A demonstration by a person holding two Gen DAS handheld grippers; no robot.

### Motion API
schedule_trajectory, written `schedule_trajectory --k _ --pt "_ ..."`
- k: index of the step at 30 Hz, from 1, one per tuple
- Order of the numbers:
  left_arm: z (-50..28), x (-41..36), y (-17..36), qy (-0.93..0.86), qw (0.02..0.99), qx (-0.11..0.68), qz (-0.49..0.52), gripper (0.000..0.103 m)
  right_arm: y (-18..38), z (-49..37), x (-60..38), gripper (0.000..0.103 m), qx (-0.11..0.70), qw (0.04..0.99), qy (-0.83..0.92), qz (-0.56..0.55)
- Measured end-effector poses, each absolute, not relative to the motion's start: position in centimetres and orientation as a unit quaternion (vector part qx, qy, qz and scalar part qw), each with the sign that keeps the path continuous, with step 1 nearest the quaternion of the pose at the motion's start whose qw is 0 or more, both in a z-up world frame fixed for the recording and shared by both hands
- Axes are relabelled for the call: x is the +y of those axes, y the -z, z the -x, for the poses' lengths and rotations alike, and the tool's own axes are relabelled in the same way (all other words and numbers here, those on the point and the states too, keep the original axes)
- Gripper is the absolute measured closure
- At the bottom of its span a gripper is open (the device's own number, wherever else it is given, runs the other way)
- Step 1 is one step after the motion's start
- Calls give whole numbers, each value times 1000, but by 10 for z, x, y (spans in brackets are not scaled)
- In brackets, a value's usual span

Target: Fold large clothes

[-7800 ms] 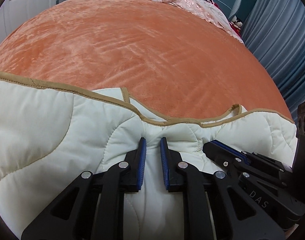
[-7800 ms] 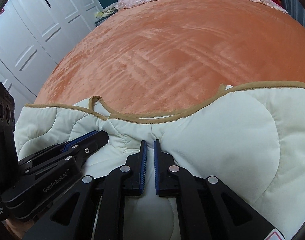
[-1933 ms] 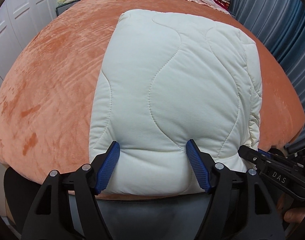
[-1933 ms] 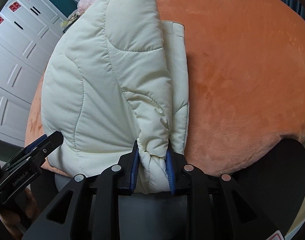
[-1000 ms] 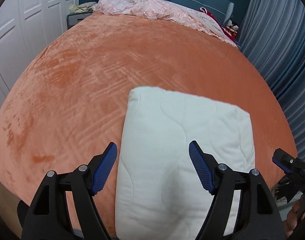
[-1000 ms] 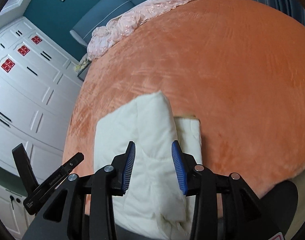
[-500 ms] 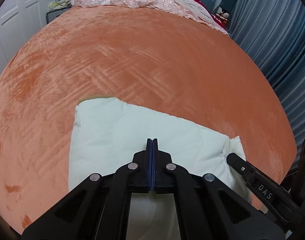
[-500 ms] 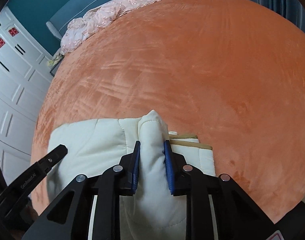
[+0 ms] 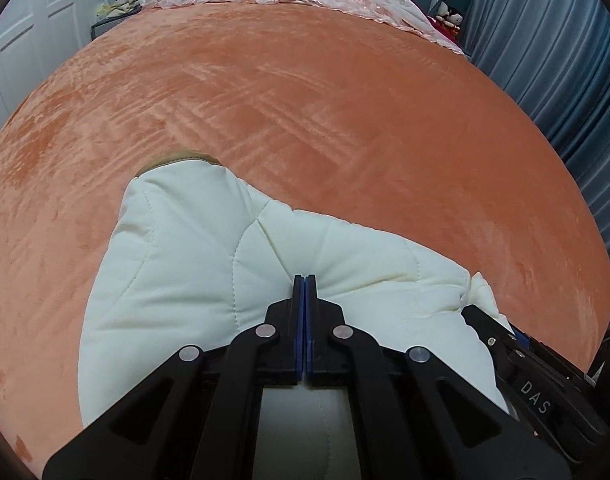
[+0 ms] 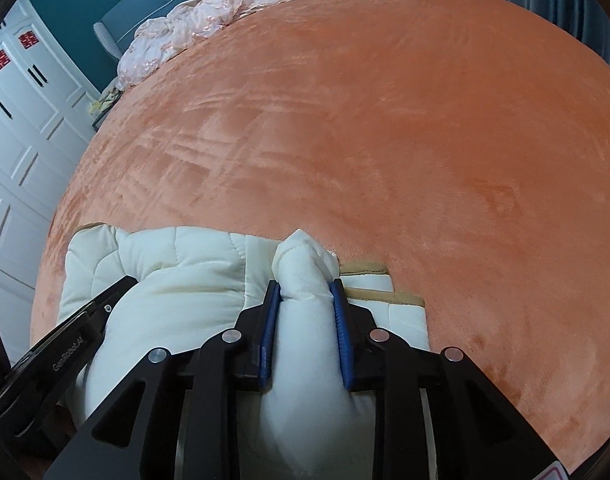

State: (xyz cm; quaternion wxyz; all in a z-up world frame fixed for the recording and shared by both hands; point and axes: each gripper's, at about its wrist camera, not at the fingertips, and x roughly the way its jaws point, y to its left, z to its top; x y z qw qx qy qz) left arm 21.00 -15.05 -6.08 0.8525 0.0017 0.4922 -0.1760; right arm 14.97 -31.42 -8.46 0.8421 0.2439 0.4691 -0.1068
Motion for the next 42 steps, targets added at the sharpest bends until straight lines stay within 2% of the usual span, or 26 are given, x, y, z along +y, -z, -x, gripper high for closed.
schedule_trajectory --k 29,35,36,37,38,39,40,42 --pt "-214 -168 84 138 877 457 -44 103 103 -159 -313 78 429 866 102 -236" --pt "-216 -161 75 150 869 471 -28 103 95 -154 -326 78 421 860 85 -277" --pt "-215 -155 68 154 865 477 -18 103 89 -149 -330 72 420 855 84 -292" --pt "-212 -148 60 155 863 481 -7 101 79 -139 -336 67 415 851 89 -309" --pt "-206 -136 50 156 863 480 9 96 68 -127 -341 54 402 853 98 -319" --pt "-197 -122 41 153 865 478 25 80 57 -112 -345 41 384 858 106 -323" --pt "-189 -109 32 154 866 474 42 59 47 -94 -348 37 370 863 112 -324" --pt "-167 -81 17 163 868 463 77 37 39 -68 -353 35 372 863 111 -322"
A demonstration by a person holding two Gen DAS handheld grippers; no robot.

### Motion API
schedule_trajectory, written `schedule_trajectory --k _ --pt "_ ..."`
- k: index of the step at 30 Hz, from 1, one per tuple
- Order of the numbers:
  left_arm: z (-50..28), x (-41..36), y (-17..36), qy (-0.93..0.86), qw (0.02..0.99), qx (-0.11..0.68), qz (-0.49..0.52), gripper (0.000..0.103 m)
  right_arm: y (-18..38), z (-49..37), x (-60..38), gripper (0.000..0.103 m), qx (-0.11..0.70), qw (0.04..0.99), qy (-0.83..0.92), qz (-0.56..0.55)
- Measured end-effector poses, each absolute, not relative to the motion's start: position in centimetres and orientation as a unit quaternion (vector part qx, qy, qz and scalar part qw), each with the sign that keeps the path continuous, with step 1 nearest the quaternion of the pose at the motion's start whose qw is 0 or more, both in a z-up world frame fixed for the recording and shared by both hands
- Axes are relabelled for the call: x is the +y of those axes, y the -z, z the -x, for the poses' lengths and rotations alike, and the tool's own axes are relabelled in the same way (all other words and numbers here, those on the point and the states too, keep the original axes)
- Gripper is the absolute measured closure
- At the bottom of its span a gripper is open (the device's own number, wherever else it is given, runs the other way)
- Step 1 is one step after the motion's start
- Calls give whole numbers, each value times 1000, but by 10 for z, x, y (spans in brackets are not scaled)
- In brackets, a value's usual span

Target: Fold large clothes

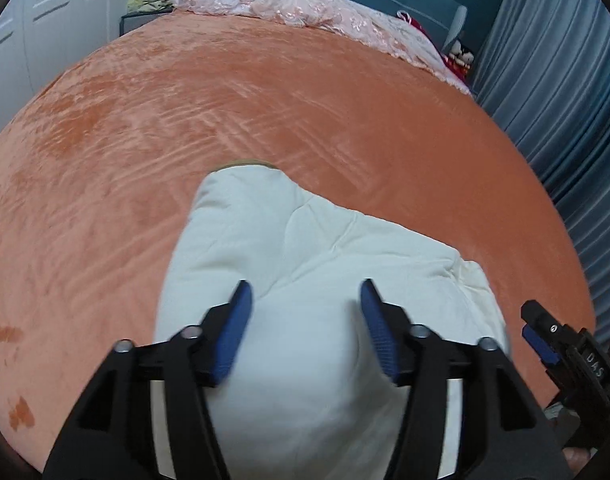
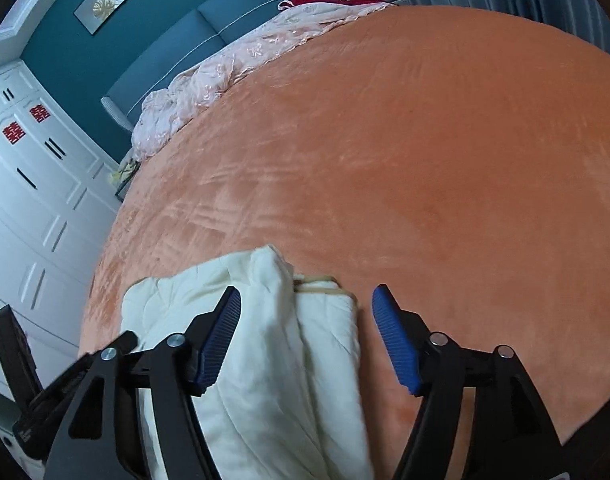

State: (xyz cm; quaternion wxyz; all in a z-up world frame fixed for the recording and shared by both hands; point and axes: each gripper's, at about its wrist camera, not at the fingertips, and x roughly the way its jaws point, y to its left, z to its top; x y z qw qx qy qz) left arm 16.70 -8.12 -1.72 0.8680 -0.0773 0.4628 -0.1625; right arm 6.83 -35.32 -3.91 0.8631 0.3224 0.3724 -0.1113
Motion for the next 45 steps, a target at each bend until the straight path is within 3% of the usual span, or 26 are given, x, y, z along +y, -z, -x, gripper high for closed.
schedule_trajectory --k 1,3,6,12,16,21,28,30,35,40,45 --pt "-157 -70 13 154 870 462 78 28 40 -56 -355 33 383 858 104 -325" --pt "-143 -51 14 131 866 476 76 23 49 -39 -356 33 417 839 80 -340" --pt "-128 -22 33 128 838 516 122 23 65 -21 -345 33 454 815 41 -358" --pt "-106 -2 57 153 794 549 210 20 86 -4 -342 29 448 779 14 -438" --pt "-98 -14 58 166 801 545 185 12 97 -9 -338 29 454 755 -21 -472" --pt "-96 -28 60 167 809 542 151 5 106 -16 -320 22 466 752 -34 -464" --pt "-103 -28 70 166 801 553 158 5 108 -18 -313 24 467 754 -31 -461" --pt "-103 -30 67 161 801 554 158 5 104 -18 -310 29 469 759 -32 -450" --pt "-96 -37 45 165 816 538 135 24 80 -20 -304 55 473 788 -36 -392" --pt "-87 -44 9 181 831 516 106 45 53 -18 -299 62 465 812 -19 -351" --pt "-75 -56 -31 202 851 480 71 53 18 -10 -294 68 443 839 -13 -314"
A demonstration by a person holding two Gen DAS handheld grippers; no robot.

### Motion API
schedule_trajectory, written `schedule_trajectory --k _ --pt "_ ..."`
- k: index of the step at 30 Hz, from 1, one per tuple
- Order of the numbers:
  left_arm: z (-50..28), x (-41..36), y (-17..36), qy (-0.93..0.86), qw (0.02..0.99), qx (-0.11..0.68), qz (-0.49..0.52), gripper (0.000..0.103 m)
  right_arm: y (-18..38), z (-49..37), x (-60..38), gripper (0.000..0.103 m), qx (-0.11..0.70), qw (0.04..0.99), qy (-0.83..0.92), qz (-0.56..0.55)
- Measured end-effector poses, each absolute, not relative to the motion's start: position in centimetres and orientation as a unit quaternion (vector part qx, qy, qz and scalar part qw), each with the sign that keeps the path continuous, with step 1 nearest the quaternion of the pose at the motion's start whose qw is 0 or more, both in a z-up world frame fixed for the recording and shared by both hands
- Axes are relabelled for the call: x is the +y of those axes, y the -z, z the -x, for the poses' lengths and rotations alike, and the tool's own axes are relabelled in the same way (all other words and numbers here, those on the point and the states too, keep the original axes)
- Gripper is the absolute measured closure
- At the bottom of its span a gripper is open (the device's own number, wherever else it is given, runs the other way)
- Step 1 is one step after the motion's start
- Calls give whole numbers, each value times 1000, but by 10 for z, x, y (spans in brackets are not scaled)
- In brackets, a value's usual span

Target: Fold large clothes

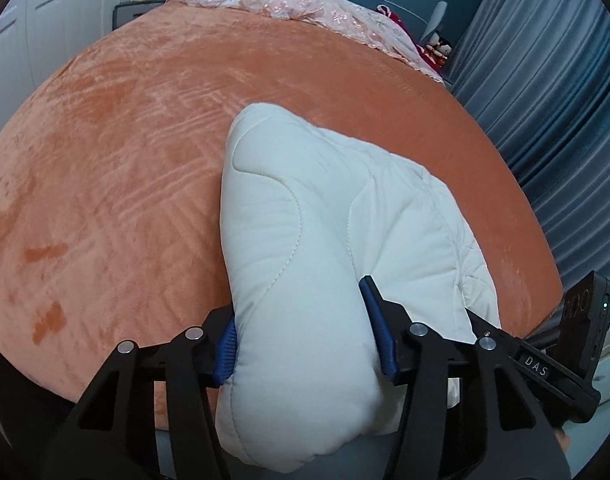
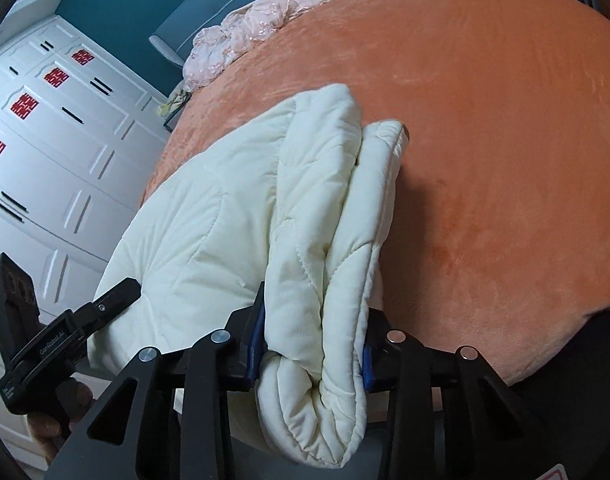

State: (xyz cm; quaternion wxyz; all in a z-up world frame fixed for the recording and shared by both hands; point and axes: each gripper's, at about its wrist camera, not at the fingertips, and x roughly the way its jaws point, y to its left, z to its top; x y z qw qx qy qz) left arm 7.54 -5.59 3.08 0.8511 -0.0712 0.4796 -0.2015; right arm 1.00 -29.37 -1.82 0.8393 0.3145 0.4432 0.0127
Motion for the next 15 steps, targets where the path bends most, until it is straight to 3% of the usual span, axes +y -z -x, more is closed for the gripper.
schedule_trajectory --k 15 --pt "-61 -59 -129 266 883 376 85 55 -83 5 -302 70 336 906 -10 -256"
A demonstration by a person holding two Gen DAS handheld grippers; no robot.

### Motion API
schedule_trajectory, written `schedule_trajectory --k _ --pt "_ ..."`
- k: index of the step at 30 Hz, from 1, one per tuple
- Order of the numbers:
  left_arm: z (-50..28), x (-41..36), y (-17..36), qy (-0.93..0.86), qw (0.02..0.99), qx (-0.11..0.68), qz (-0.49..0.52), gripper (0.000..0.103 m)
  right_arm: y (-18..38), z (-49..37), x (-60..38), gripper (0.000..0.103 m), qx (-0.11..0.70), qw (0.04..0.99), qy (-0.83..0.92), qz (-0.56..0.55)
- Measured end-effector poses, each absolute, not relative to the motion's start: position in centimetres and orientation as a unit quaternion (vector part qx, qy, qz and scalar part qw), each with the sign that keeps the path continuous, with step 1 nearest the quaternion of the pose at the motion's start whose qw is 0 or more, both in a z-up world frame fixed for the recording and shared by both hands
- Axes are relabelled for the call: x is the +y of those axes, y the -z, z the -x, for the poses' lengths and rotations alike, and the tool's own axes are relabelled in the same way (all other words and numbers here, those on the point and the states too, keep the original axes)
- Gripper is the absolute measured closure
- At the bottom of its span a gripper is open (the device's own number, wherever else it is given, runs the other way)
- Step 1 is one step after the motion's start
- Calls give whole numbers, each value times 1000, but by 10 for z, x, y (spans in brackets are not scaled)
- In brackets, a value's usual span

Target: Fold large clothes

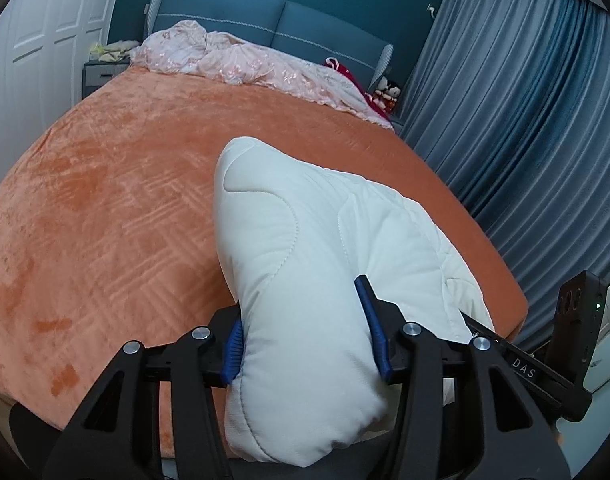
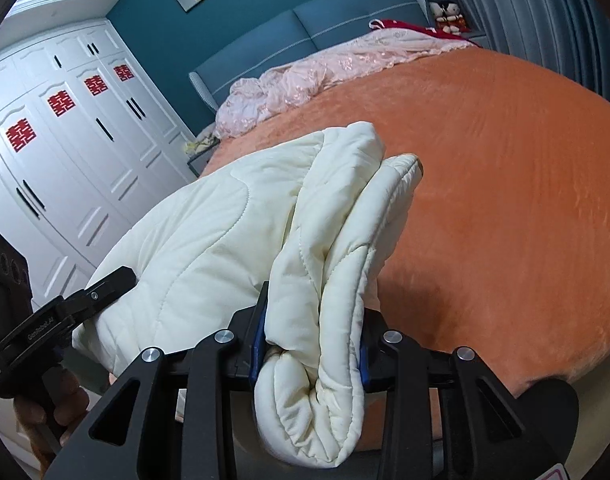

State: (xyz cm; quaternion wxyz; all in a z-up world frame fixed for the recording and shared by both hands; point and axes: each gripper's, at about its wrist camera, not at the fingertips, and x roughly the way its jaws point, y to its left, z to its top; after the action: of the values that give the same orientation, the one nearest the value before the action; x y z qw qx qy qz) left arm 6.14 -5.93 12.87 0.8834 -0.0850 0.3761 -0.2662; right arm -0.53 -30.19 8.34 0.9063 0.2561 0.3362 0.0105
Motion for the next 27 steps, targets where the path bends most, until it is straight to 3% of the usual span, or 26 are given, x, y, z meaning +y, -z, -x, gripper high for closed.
schedule_trajectory --k 14,27 --pt "-99 -26 -210 294 925 225 88 55 -186 -44 -288 70 219 956 -40 -194" --pt "-190 25 -173 272 933 209 109 55 -178 -136 -238 70 217 960 -72 -163"
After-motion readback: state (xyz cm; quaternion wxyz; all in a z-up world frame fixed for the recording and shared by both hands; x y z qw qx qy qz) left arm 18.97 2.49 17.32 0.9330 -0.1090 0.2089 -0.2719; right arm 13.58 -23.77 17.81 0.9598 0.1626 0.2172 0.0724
